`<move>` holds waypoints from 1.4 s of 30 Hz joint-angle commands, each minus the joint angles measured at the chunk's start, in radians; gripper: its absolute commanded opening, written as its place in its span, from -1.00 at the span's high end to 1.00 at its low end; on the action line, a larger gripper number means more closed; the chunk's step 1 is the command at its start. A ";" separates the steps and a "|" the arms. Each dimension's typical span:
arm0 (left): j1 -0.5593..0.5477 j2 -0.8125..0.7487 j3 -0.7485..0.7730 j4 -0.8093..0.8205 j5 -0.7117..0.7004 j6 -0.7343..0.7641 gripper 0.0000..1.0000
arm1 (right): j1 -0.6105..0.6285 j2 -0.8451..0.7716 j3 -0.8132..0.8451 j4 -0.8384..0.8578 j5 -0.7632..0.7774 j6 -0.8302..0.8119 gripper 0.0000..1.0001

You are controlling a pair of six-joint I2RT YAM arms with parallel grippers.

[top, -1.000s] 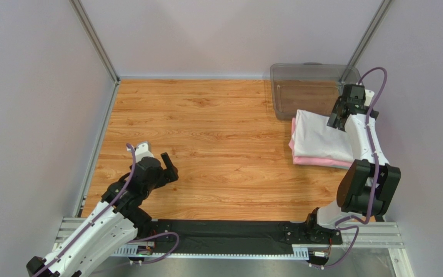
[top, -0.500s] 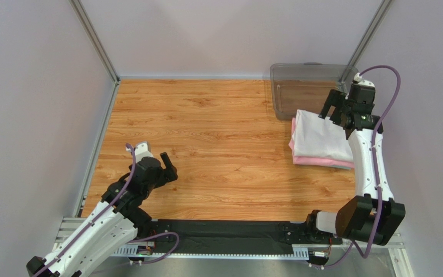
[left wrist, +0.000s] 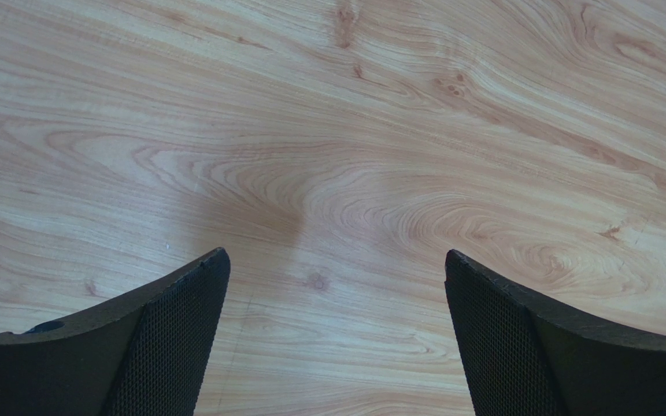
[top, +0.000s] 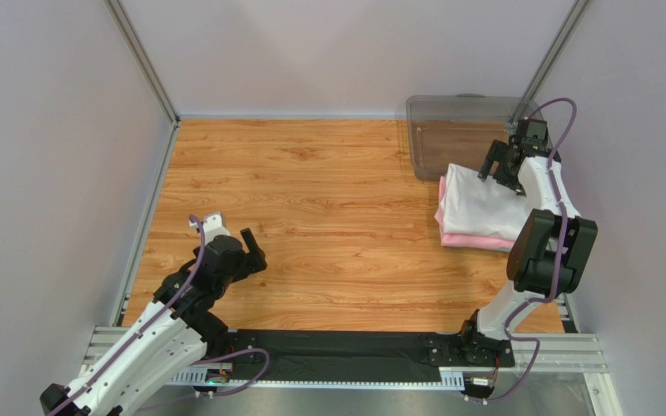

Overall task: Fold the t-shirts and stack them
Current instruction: Neatly place the folded tshirt to the corner, then reset both grippers

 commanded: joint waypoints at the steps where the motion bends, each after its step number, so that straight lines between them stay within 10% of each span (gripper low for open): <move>1: 0.004 0.014 0.011 -0.001 -0.014 -0.008 -0.99 | -0.016 0.052 0.056 0.006 0.003 -0.030 -1.00; 9: 0.004 0.037 0.035 -0.007 0.007 -0.008 -0.99 | -0.028 0.090 0.048 0.015 -0.105 -0.038 -1.00; 18: 0.004 0.028 0.113 -0.061 0.046 -0.042 -0.99 | -0.021 -0.249 0.056 -0.040 -0.173 0.034 -1.00; 30: 0.004 -0.018 0.247 -0.190 -0.043 -0.058 -0.99 | 0.154 -0.879 -0.652 0.323 -0.518 0.236 -1.00; 42: 0.004 -0.204 0.124 -0.127 -0.080 -0.071 -0.99 | 0.153 -1.173 -0.843 0.291 -0.528 0.223 -1.00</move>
